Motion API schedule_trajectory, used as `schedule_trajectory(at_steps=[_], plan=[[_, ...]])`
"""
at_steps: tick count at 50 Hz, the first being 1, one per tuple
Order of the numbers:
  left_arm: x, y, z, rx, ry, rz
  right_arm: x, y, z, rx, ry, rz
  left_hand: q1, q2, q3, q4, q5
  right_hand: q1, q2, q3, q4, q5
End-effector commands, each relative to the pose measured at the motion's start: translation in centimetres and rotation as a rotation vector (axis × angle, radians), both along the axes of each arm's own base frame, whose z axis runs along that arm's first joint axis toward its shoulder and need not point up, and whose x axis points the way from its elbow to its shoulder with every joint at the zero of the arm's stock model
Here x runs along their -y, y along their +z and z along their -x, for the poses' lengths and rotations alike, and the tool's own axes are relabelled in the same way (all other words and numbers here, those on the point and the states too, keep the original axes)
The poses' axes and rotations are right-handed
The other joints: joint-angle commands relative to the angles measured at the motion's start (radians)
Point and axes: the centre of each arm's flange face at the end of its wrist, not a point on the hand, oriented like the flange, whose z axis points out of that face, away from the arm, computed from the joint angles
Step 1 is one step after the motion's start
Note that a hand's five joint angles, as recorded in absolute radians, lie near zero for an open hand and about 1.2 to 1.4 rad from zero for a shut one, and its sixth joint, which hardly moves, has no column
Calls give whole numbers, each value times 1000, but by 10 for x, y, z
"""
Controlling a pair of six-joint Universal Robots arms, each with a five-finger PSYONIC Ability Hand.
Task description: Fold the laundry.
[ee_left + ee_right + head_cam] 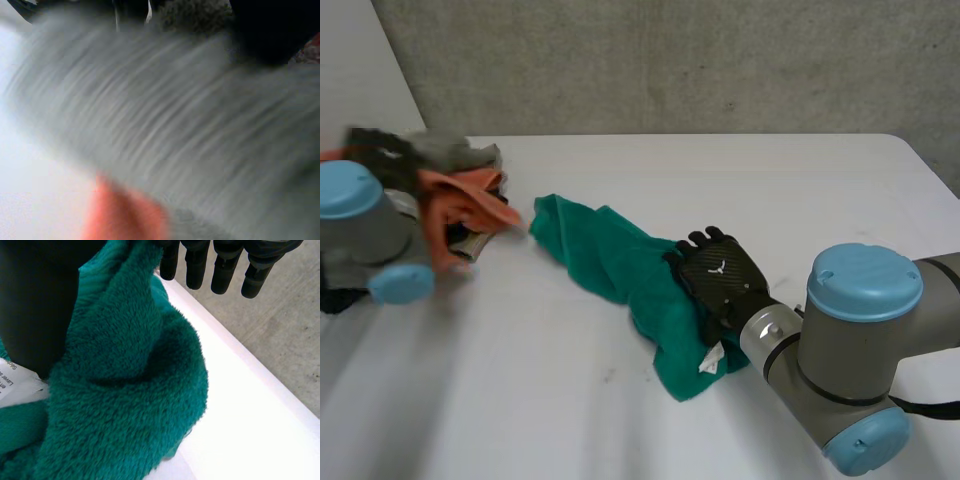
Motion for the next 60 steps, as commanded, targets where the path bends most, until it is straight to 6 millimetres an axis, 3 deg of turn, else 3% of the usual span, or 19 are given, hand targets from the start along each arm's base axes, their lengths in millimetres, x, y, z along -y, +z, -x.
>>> schedule_trajectory(at_steps=[1, 7, 8, 9, 12, 16, 19, 24, 31, 33, 37, 40, 46, 52, 54, 56, 57, 60], plan=[[5, 15, -22, 17, 102, 104, 0, 6, -2, 10, 3, 15, 300, 219, 263, 199, 327, -56, -38, -37, -34, -50], [-14, -2, 6, 31, -12, 46, 1, 8, 0, 12, -7, 14, 265, 184, 229, 165, 293, -56, -38, -37, -34, -50], [-17, -3, 9, 34, -20, 40, 1, 8, 0, 7, -6, 10, 114, 33, 77, 14, 141, -56, -38, -37, -34, -50], [-23, 0, 14, 34, -34, 37, 0, 9, 1, -2, -6, 0, -260, -341, -297, -360, -232, -56, -38, -37, -34, -50], [-37, 12, 19, 31, -48, 43, -1, 16, 5, -22, -8, -17, -717, -798, -754, -818, -690, -56, -38, -37, -34, -50], [-59, 36, 25, 25, -72, 73, 9, 33, 17, -22, -45, -23, -915, -996, -952, -1015, -888, -56, -38, -37, -34, -50], [-74, 53, 30, 24, -97, 96, 13, 52, 24, -9, -59, -8, -918, -999, -955, -1019, -891, -56, -38, -37, -34, -50], [-121, 78, 52, 48, -256, 68, 13, 81, 36, 8, -66, 10, -921, -1002, -958, -1021, -894, -56, -38, -37, -34, -50], [-182, 64, 94, 1, -571, -127, 5, 109, 45, 18, -49, -9, -915, -996, -952, -1016, -888, -56, -38, -37, -34, -50], [-189, 63, 101, -38, -615, -155, 2, 112, 46, 15, -52, -24, -918, -999, -955, -1018, -891, -56, -38, -37, -34, -50], [-183, 43, 109, -125, -653, -243, -3, 110, 45, 17, -67, -82, -906, -988, -943, -1007, -879, -56, -38, -37, -34, -50], [-181, 15, 131, -155, -724, -329, 2, 101, 46, 70, -127, -154, -898, -979, -934, -998, -870, -56, -38, -37, -34, -50], [-179, -24, 161, -142, -824, -439, 7, 58, 25, 164, -152, -312, -883, -964, -920, -983, -856, -56, -38, -37, -34, -50], [-170, -35, 172, -144, -827, -451, 10, 18, 2, 191, -118, -335, -880, -961, -917, -980, -853, -55, -37, -36, -33, -49], [-169, -31, 174, -154, -830, -438, 13, 10, -1, 188, -113, -331, -859, -941, -896, -960, -832, 156, 174, 174, 178, 162], [-169, -31, 174, -168, -826, -439, 18, 11, -2, 201, -118, -310, -859, -941, -896, -960, -832, 1040, 1058, 1058, 1062, 1046], [-169, -30, 173, -185, -816, -443, 21, 13, -1, 205, -123, -301, -859, -941, -896, -960, -832, 1165, 1182, 1183, 1187, 1171], [-171, -19, 172, -220, -806, -426, 22, 26, 4, 219, -137, -263, -862, -943, -899, -963, -835, 1166, 1184, 1184, 1188, 1172]])
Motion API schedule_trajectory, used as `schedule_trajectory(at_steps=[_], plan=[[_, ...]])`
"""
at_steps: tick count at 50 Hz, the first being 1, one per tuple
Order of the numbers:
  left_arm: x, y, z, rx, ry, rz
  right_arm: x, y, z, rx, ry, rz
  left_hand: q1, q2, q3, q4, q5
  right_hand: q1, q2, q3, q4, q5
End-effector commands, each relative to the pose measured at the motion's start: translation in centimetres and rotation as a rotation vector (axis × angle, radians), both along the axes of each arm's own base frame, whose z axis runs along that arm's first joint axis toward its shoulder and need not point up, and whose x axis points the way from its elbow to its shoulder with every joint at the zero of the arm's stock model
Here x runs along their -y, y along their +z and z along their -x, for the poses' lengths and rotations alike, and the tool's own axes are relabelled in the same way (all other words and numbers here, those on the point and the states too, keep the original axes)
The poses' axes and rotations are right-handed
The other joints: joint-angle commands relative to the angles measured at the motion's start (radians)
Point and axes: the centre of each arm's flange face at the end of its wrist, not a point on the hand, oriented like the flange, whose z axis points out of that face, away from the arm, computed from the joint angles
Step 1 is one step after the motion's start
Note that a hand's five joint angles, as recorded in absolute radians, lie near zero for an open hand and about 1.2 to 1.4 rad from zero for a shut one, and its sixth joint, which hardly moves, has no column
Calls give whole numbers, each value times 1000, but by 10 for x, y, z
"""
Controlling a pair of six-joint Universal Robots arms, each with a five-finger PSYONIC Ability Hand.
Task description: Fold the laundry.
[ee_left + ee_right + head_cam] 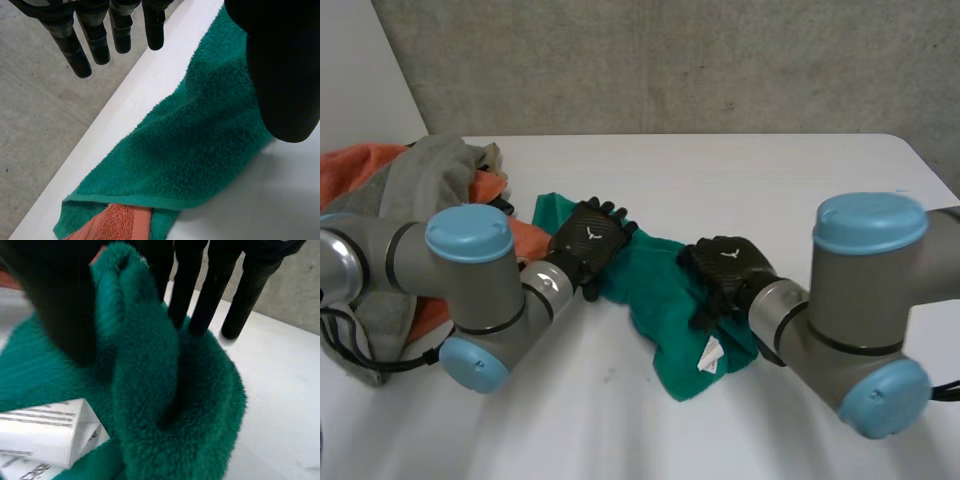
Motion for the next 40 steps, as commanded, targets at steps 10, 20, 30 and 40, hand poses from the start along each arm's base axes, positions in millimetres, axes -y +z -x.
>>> schedule_trajectory(at_steps=[10, 20, 30, 40], plan=[[-13, 46, -17, -200, 117, -69, -6, 113, 45, -71, 31, 376, -23, -14, -19, -12, -30, 680, 702, 712, 717, 707], [-23, 18, -8, -170, 96, -137, -25, 161, 38, 76, 94, 438, -20, -11, -16, -9, -27, 680, 702, 712, 717, 707], [-25, 7, 21, -180, 75, -101, -29, 171, 44, 88, 73, 453, 1144, 1153, 1148, 1154, 1136, 680, 702, 712, 717, 707], [-32, 78, -6, -280, 206, 38, -2, 169, 81, -52, -48, 396, 1180, 1190, 1184, 1191, 1173, 680, 702, 712, 717, 707]])
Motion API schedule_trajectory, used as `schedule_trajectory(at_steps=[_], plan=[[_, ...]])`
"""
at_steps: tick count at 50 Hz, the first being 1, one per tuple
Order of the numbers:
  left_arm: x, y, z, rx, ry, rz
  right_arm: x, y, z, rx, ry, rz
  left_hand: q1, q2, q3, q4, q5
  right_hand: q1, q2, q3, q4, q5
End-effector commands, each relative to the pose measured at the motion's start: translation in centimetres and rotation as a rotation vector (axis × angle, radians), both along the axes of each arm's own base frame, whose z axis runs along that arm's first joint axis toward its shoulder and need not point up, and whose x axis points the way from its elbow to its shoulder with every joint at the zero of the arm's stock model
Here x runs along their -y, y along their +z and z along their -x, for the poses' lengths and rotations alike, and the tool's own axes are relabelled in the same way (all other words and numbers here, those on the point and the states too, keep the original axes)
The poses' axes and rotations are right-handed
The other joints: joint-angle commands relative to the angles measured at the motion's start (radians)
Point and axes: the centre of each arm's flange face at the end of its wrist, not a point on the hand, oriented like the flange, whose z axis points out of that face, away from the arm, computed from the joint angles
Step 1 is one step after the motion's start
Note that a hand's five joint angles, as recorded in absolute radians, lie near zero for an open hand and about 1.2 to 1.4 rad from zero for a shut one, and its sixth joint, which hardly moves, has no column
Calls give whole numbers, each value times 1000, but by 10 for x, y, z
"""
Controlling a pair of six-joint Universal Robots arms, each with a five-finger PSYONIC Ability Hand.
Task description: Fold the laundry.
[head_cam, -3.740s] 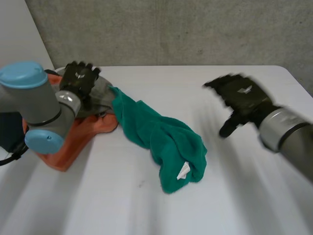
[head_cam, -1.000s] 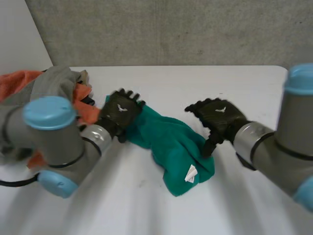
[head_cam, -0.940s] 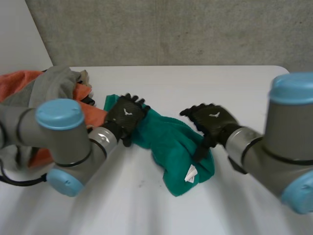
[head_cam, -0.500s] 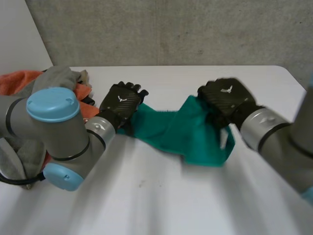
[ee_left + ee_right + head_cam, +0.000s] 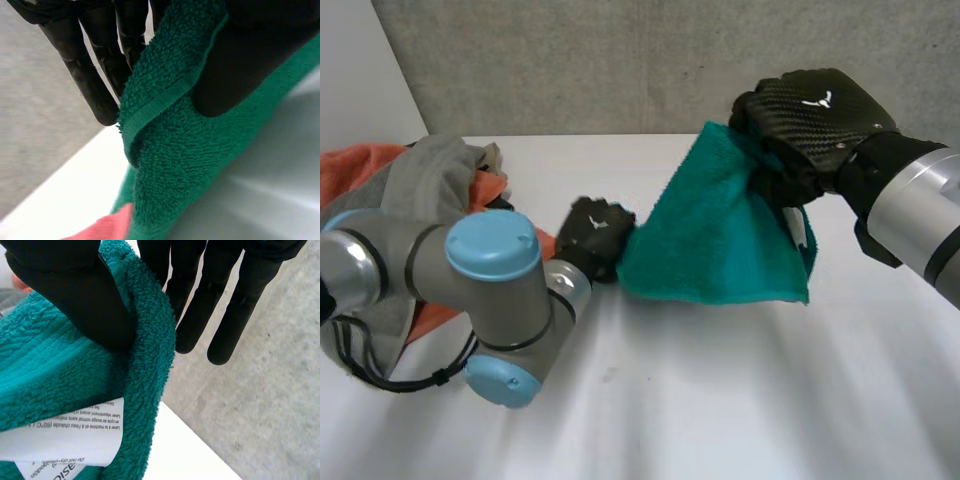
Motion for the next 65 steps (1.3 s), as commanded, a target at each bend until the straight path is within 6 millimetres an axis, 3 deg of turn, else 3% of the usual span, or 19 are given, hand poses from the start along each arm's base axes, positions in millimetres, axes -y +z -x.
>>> schedule_trajectory(at_steps=[1, 4, 5, 8, 12, 17, 23, 24, 26, 27, 28, 31, 34, 39, 42, 45, 54, 58, 65], plan=[[-21, 68, -23, -89, 57, 105, 29, -1, 36, -103, -141, -23, 248, 205, 214, 200, 260, 285, 218, 205, 202, 260], [-42, 87, -22, -131, 10, 128, 40, -1, 44, -133, -176, -10, 248, 205, 214, 200, 260, 285, 218, 205, 202, 260], [-59, 100, -20, -160, -31, 144, 42, -1, 45, -135, -180, -10, 248, 205, 214, 200, 260, 285, 218, 205, 202, 260], [-80, 107, -15, -182, -79, 145, 53, -14, 42, -146, -178, -45, 248, 205, 214, 200, 260, 285, 218, 205, 202, 260], [-93, 87, -7, -142, -110, 94, 77, -44, 36, -181, -174, -126, 248, 205, 214, 200, 260, 285, 218, 205, 202, 260], [-116, 32, 16, -17, -131, -21, 100, -80, 30, -214, -163, -214, 248, 205, 214, 200, 260, 285, 218, 205, 202, 260], [-118, -1, 30, 50, -75, -72, 121, -124, 26, -239, -165, -265, 237, 194, 203, 189, 249, 285, 218, 205, 202, 260], [-117, -1, 32, 52, -65, -70, 123, -129, 25, -239, -167, -265, -28, -71, -62, -76, -16, 285, 218, 205, 202, 260], [-116, 1, 33, 50, -55, -63, 127, -133, 26, -234, -180, -254, -305, -348, -339, -353, -293, 91, 24, 11, 7, 65], [-117, 3, 34, 46, -52, -58, 129, -135, 27, -235, -201, -241, -443, -486, -477, -491, -431, -294, -361, -374, -378, -320], [-117, 6, 34, 46, -43, -52, 130, -134, 28, -234, -212, -235, -622, -665, -656, -670, -610, -504, -571, -585, -588, -530], [-117, 20, 30, 36, -25, -31, 132, -132, 35, -239, -256, -227, -700, -743, -734, -748, -688, -861, -928, -941, -944, -886], [-117, 50, 20, -6, -4, 1, 129, -128, 36, -235, -264, -220, -811, -854, -845, -859, -799, -900, -967, -980, -983, -925], [-106, 86, -15, -30, 74, 10, 107, -94, 42, -227, -261, -143, -929, -972, -963, -977, -917, -876, -943, -957, -960, -902], [-101, 96, -31, -37, 102, 12, 89, -81, 44, -277, -224, -96, -949, -993, -983, -997, -937, -829, -896, -910, -913, -855], [-102, 99, -42, -37, 87, 5, 70, -86, 47, -374, -163, -89, -952, -996, -986, -1000, -940, -800, -867, -880, -884, -826], [-79, 57, -64, 25, 22, -125, 42, -122, 67, -550, -94, -151, -935, -978, -969, -983, -923, -688, -755, -769, -772, -714], [-66, 21, -59, 78, -8, -212, 36, -138, 68, -535, -42, -154, -932, -975, -966, -980, -920, -697, -764, -777, -781, -723], [-48, -11, -52, 147, -43, -266, 36, -155, 71, -485, 41, -99, -853, -896, -887, -901, -841, -703, -770, -783, -787, -729]])
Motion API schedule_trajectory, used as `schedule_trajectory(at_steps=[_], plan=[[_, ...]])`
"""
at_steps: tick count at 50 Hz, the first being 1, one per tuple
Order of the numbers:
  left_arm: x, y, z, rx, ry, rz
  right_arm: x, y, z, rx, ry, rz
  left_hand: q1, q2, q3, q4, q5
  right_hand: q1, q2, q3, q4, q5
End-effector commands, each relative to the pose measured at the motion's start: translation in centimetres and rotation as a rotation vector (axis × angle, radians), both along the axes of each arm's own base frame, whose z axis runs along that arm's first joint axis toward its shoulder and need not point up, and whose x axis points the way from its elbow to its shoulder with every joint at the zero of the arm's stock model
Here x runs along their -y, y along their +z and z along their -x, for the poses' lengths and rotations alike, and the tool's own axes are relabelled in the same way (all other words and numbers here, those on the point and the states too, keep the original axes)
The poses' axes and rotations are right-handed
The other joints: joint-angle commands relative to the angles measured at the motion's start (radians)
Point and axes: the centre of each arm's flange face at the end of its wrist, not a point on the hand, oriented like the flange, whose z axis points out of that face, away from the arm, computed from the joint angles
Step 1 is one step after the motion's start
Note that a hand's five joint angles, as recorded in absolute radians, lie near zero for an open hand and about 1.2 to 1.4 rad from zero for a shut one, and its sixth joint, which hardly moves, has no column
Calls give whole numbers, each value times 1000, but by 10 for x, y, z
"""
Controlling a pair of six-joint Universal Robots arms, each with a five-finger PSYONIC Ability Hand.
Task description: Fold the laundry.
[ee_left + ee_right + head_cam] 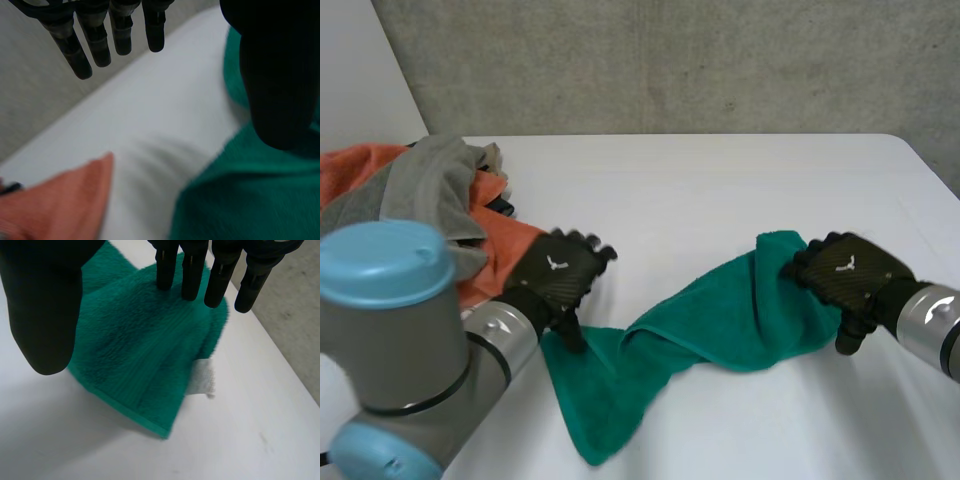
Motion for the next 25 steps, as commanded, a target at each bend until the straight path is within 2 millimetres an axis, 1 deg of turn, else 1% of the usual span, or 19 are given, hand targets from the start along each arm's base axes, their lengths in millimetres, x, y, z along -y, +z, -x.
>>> schedule_trajectory(at_steps=[1, 2, 4, 5, 6, 9, 10, 17, 19, 20, 21, 23, 24, 25], plan=[[20, -43, 7, 86, -43, -75, 0, -20, 3, 66, 95, 27, 81, 94, 85, 100, 91, 66, 80, 60, 61, 49], [21, -46, 7, 98, -44, -76, 0, -21, 3, 70, 101, 28, 101, 115, 106, 120, 111, 66, 80, 60, 61, 49], [24, -52, 7, 123, -51, -73, 2, -30, 3, 89, 122, 10, 154, 167, 159, 173, 164, 66, 80, 60, 61, 49], [25, -53, 7, 128, -53, -71, 3, -33, 2, 94, 129, 4, 178, 191, 182, 197, 188, 69, 83, 63, 64, 52], [25, -53, 8, 133, -55, -69, 5, -41, 2, 98, 136, -12, 204, 217, 209, 223, 214, 75, 89, 68, 70, 58], [28, -57, 9, 144, -58, -67, 8, -51, 1, 100, 139, -23, 269, 282, 273, 288, 279, 110, 124, 103, 105, 93], [29, -58, 10, 144, -58, -67, 11, -53, 0, 99, 141, -14, 278, 291, 282, 297, 288, 169, 182, 162, 163, 151], [39, -65, 16, 142, -60, -63, 19, -59, -1, 96, 143, 24, 518, 531, 523, 537, 528, 322, 335, 315, 316, 305], [40, -65, 17, 141, -61, -63, 20, -60, -1, 96, 143, 29, 556, 570, 561, 575, 566, 348, 362, 341, 342, 331], [40, -66, 18, 141, -63, -63, 22, -61, -1, 97, 143, 32, 606, 619, 611, 625, 616, 409, 423, 403, 404, 392], [41, -67, 19, 142, -63, -63, 23, -61, -1, 97, 143, 37, 737, 751, 742, 756, 747, 465, 479, 458, 459, 448], [42, -68, 20, 142, -63, -63, 25, -61, -1, 99, 142, 44, 911, 924, 916, 930, 921, 641, 654, 634, 635, 624], [43, -68, 20, 142, -61, -61, 28, -59, -1, 99, 142, 59, 1028, 1041, 1033, 1047, 1038, 900, 914, 894, 895, 883], [43, -67, 21, 141, -59, -55, 29, -58, -1, 101, 140, 65, 1157, 1170, 1161, 1176, 1167, 1019, 1033, 1013, 1014, 1002]])
